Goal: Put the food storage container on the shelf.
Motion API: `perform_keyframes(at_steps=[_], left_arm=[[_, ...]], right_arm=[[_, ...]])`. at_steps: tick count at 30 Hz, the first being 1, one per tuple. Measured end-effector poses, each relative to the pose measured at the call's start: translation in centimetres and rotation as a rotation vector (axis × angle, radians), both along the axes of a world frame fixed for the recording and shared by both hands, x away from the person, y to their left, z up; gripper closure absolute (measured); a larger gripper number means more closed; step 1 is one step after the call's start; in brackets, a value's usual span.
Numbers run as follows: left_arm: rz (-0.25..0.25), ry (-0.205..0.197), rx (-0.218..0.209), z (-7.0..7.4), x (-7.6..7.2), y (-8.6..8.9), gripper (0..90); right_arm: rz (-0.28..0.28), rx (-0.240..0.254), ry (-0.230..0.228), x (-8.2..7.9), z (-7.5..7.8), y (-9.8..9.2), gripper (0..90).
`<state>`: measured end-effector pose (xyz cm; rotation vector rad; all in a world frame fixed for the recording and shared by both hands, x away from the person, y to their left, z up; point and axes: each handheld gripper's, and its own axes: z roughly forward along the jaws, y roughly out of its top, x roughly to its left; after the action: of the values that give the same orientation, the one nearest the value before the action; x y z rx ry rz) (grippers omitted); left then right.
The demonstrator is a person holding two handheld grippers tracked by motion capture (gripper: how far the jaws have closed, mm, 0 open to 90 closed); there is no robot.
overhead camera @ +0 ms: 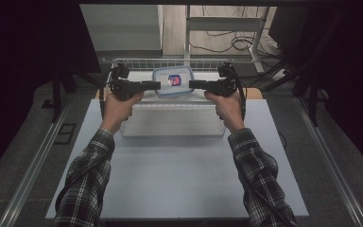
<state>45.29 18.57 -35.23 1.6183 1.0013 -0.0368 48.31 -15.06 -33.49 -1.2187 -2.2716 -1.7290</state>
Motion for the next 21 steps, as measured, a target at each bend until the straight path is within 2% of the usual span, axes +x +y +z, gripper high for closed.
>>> perform_keyframes(at_steps=[2,3,4,6,7,8,9,10,12,14,17,19,20,21], left_arm=[[0.037,-0.013,0.016,0.2,0.0,0.1,46.8],[0.075,-0.027,0.058,0.5,0.0,0.0,44.8],[0.091,-0.039,0.084,0.7,0.0,-0.1,42.0],[0.103,-0.049,0.095,0.8,-0.1,-0.2,40.3],[0.106,-0.052,0.109,0.9,-0.1,-0.3,41.3],[0.111,-0.054,0.113,0.9,-0.1,-0.4,41.3],[0.128,-0.069,0.134,1.1,-0.2,-0.4,41.6],[0.137,-0.084,0.147,1.3,-0.4,-0.5,43.7],[0.133,-0.122,0.125,1.6,-1.2,-0.3,45.3],[0.13,-0.157,0.124,1.9,-2.3,-0.1,49.0],[0.103,-0.204,0.135,1.8,-4.1,-0.1,61.8],[0.061,-0.201,0.157,1.2,-4.8,-0.6,71.0],[0.061,-0.201,0.157,1.2,-4.8,-0.6,74.0],[0.042,-0.194,0.167,0.8,-5.0,-0.9,74.0]], right_arm=[[-0.005,-0.004,0.002,0.0,0.0,0.1,61.1],[-0.015,0.0,0.002,0.0,0.2,0.0,62.0],[-0.02,0.009,-0.002,0.0,0.3,0.0,61.5],[-0.023,0.007,-0.005,-0.1,0.4,0.1,62.0],[-0.03,-0.035,-0.016,-0.2,0.7,0.3,61.0],[-0.03,-0.035,-0.016,-0.2,0.7,0.3,61.0],[-0.032,-0.041,-0.02,-0.2,0.7,0.4,60.9],[-0.046,-0.055,-0.038,-0.4,0.8,0.6,60.7],[-0.054,-0.068,-0.064,-0.7,0.9,0.5,61.0],[-0.057,-0.078,-0.099,-1.1,1.1,0.3,63.3],[-0.051,-0.089,-0.148,-2.0,1.4,-0.1,71.2],[-0.047,-0.098,-0.167,-2.6,1.4,-0.2,79.2],[-0.046,-0.103,-0.176,-2.9,1.3,-0.2,82.9],[-0.046,-0.103,-0.176,-2.9,1.3,-0.2,82.9]])
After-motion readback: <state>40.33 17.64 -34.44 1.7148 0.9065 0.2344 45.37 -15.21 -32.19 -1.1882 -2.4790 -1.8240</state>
